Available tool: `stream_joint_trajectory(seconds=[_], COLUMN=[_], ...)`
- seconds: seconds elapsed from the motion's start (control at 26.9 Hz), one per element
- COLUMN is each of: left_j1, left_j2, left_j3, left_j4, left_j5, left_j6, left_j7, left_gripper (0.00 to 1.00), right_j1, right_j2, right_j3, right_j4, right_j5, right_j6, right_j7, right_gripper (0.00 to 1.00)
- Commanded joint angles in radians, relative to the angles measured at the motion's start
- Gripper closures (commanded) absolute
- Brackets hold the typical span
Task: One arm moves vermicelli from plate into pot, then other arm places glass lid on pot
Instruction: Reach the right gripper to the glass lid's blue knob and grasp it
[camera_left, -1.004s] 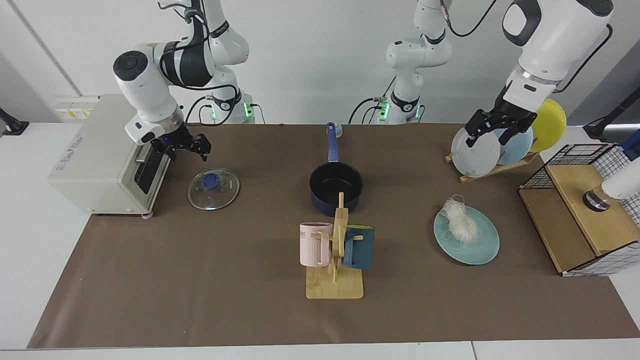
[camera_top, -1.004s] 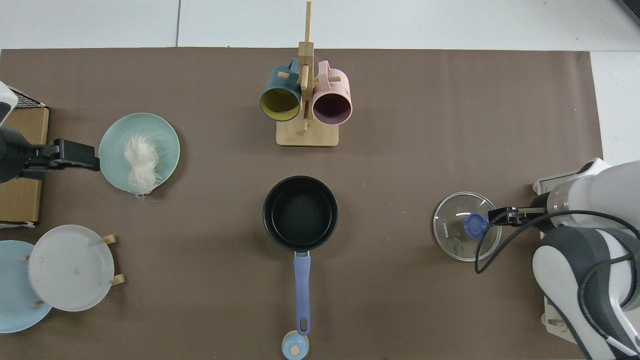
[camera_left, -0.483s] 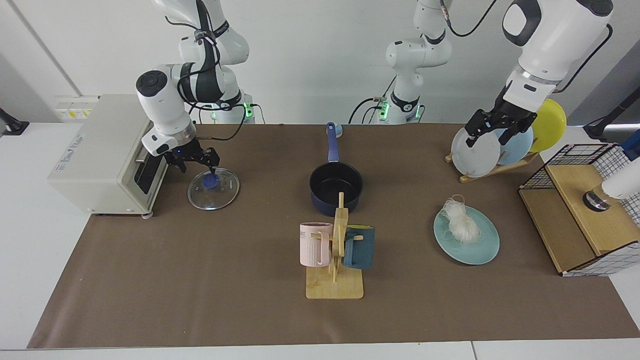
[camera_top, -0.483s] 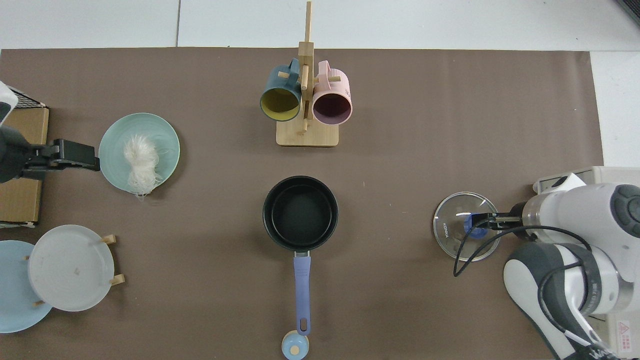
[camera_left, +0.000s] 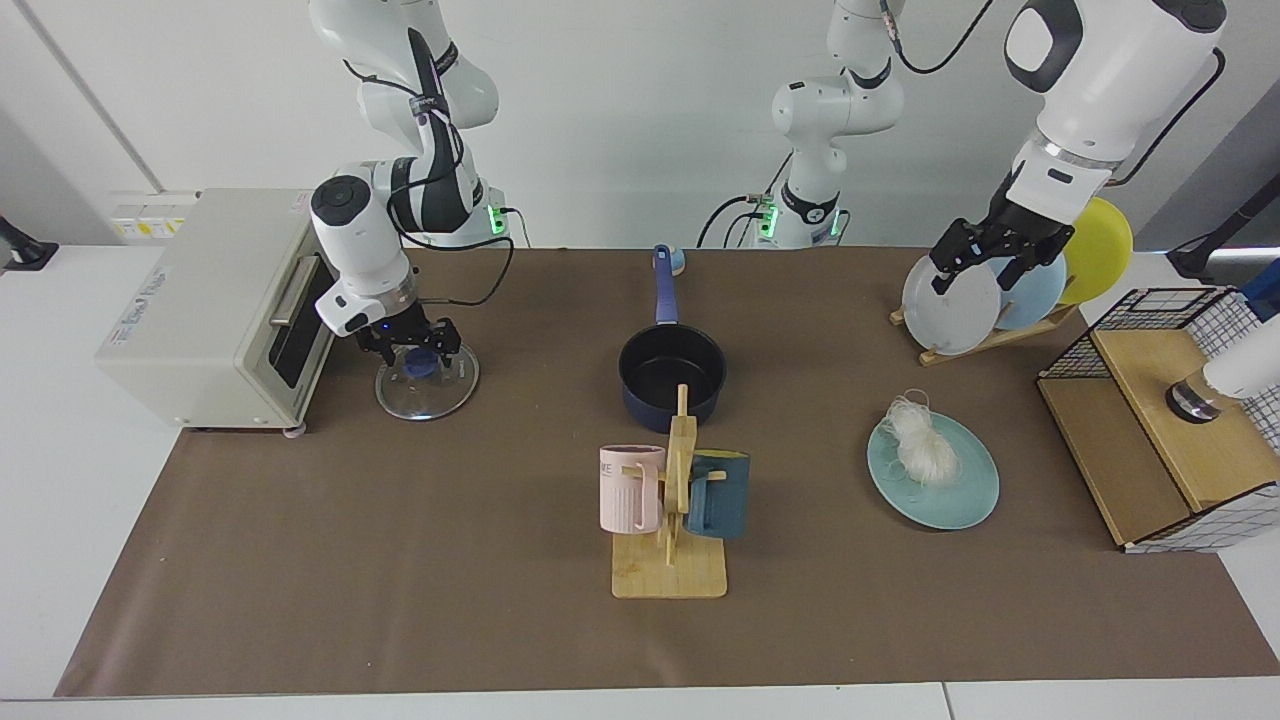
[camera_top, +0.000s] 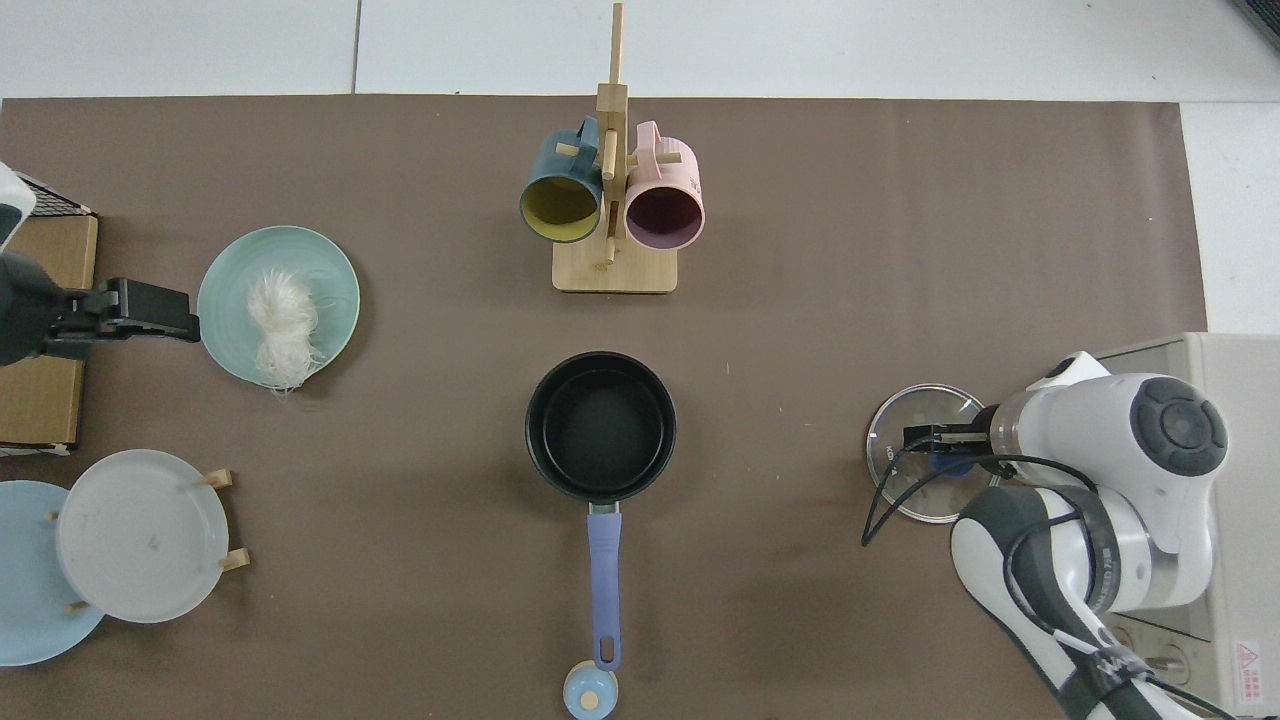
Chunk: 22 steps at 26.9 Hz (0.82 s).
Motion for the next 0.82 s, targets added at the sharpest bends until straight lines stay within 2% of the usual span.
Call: stream_joint_trajectory(seconds=[0.0,0.67,0.74,0.78], left_j1=[0.001,0.001,0.001,0.001], left_j2=[0.008,0.007,0.007,0.007], left_j3=[-0.002,-0.002,-0.002,-0.002], left_j4=[0.022,0.022,0.022,0.022], left_j5=[0.019,0.019,0.019,0.019], left_j6=[-0.022,-0.022,-0.023,-0.022], left_j7=[0.000,0.000,0.000,0.000], left_gripper=[0.00,0.00,0.00,0.00], right_j1=[-0.001,0.007,0.008,0.008], right_j2=[0.022,0.007,0.007,0.007], right_j3=[0.000,0.000,0.000,0.000], right_j4=[-0.027,-0.066,-0.066,-0.066], right_j5=[-0.028,-0.034,-0.037,-0.037], right_j6=[0.061,0.064,0.064,0.064], right_j7=[0.025,0.025,0.025,0.025], right_gripper=[0.00,0.00,0.01,0.06])
